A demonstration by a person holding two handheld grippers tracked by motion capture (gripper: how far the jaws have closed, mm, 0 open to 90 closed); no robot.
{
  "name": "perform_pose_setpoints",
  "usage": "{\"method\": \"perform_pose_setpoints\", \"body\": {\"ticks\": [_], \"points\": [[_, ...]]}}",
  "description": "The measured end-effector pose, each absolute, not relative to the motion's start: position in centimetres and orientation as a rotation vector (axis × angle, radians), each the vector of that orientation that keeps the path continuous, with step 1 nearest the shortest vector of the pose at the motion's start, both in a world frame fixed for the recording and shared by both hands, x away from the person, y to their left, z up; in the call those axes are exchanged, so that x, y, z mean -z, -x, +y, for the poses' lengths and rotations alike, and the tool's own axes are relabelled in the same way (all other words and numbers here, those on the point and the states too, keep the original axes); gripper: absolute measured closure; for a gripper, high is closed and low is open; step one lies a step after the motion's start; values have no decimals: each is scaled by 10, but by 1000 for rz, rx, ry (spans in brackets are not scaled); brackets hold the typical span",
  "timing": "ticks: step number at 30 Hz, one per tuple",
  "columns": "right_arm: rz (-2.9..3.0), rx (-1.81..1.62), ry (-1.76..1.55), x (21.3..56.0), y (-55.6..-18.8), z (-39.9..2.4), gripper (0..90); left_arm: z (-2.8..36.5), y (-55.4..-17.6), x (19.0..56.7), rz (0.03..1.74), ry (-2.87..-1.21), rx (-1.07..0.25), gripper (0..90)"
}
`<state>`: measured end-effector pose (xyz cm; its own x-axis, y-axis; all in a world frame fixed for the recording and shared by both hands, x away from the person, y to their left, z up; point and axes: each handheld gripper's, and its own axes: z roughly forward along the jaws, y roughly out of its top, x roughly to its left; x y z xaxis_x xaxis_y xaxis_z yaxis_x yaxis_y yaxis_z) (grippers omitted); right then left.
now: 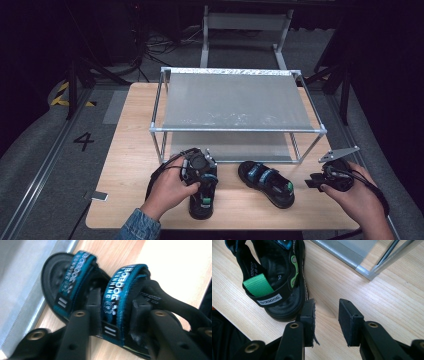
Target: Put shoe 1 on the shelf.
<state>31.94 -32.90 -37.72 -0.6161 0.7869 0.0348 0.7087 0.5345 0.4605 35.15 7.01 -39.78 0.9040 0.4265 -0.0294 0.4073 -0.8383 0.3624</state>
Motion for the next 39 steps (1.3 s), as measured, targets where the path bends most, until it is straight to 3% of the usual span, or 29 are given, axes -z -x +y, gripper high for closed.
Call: {"method": "perform_pose_setpoints", "body": {"ticks": [13,39], "points": [[2599,-650,-1266,378,-319,-327,668,80,-355,390,585,-2667,-48,703],[2590,-661,-1283,378,-322,-332,669,78,-341,332,557,-2601,-85,703]]}}
